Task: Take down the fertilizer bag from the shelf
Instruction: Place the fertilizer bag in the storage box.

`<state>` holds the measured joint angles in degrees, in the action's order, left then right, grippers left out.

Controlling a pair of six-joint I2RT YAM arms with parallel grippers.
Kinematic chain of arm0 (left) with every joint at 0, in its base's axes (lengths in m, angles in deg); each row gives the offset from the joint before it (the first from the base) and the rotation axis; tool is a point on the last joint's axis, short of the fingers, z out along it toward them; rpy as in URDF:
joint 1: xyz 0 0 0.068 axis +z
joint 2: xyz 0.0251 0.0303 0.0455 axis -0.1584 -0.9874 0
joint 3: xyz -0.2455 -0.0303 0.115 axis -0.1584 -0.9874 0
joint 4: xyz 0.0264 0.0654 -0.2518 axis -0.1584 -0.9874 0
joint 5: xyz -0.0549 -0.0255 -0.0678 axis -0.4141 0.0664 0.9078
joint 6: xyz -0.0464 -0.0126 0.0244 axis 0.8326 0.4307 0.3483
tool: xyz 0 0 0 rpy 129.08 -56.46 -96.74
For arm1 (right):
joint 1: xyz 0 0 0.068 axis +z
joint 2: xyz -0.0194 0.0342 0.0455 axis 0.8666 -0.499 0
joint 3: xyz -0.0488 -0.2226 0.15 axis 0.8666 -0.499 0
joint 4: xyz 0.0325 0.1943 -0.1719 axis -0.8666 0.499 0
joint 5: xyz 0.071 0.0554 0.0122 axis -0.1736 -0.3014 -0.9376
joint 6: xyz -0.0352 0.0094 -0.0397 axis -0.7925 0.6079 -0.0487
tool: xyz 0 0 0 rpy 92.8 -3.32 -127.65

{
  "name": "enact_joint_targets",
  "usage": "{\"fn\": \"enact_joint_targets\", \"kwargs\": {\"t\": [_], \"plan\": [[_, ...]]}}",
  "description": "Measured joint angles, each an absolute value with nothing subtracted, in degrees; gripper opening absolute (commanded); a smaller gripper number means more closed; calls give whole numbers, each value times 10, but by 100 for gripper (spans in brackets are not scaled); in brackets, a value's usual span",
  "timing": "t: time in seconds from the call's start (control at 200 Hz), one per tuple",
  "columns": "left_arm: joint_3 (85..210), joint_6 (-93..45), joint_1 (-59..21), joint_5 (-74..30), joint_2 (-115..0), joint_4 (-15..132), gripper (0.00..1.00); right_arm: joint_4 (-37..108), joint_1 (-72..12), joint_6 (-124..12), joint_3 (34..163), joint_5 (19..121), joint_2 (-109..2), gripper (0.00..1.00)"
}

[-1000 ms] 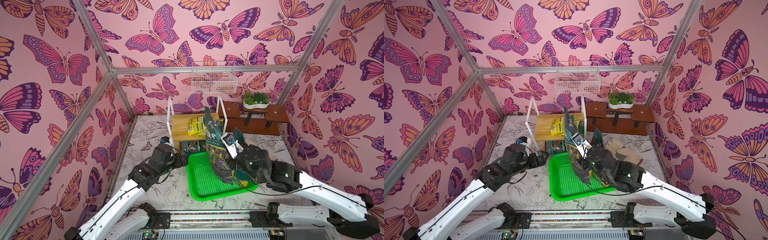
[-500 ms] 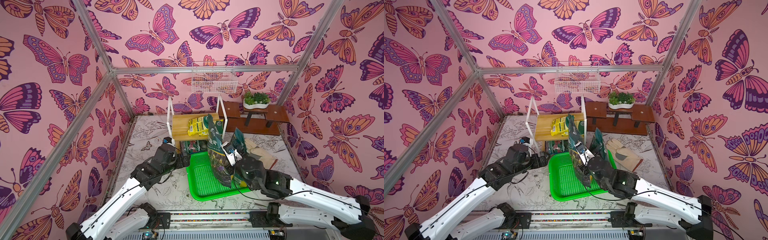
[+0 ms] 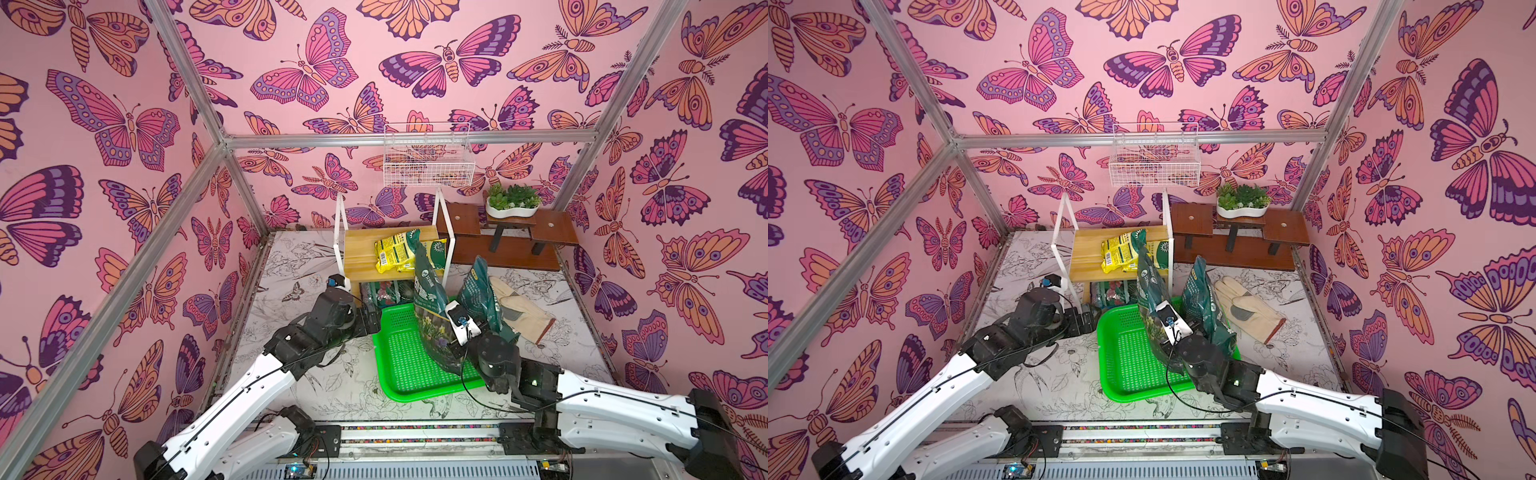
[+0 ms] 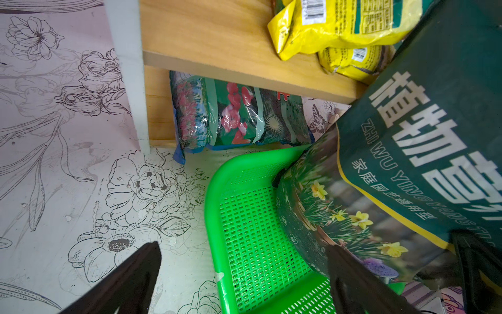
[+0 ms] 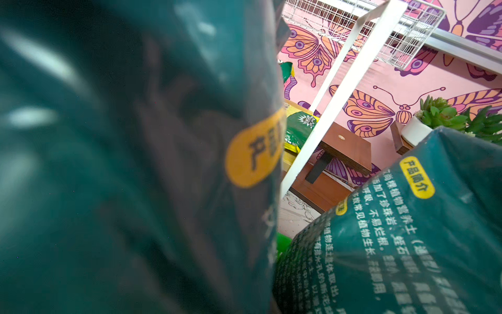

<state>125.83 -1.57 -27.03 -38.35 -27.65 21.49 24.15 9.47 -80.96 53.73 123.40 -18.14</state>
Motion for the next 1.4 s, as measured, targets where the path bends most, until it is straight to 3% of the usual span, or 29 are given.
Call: {"fn": "enact_joint_targets", "kwargs": {"t": [0.285, 0.551, 0.726, 0.941, 1.001, 1.042, 1.067, 1.227, 1.267, 1.402], "plan": [[1258, -15, -271, -385, -277, 215, 100, 264, 95, -753, 508, 1263, -132, 0], [1258, -16, -273, -386, -292, 215, 100, 342, 95, -687, 502, 1270, -73, 12], [1258, -16, -274, -386, -296, 215, 100, 347, 94, -666, 502, 1283, -66, 32], [1258, -16, -276, -386, -296, 215, 100, 356, 94, -655, 510, 1289, -69, 46], [1258, -16, -277, -386, -296, 215, 100, 361, 94, -655, 516, 1289, -69, 61], [1258, -16, -277, -386, -296, 215, 100, 364, 94, -653, 520, 1290, -68, 82], [1258, -16, -277, -387, -296, 215, 100, 366, 94, -650, 522, 1291, -66, 88], [1258, -16, -277, -388, -296, 215, 100, 376, 94, -642, 535, 1291, -46, 92], [1258, -17, -277, -389, -296, 215, 100, 378, 94, -642, 541, 1291, -42, 100], [1259, -18, -277, -393, -296, 215, 100, 389, 94, -647, 570, 1293, -36, 99]]}}
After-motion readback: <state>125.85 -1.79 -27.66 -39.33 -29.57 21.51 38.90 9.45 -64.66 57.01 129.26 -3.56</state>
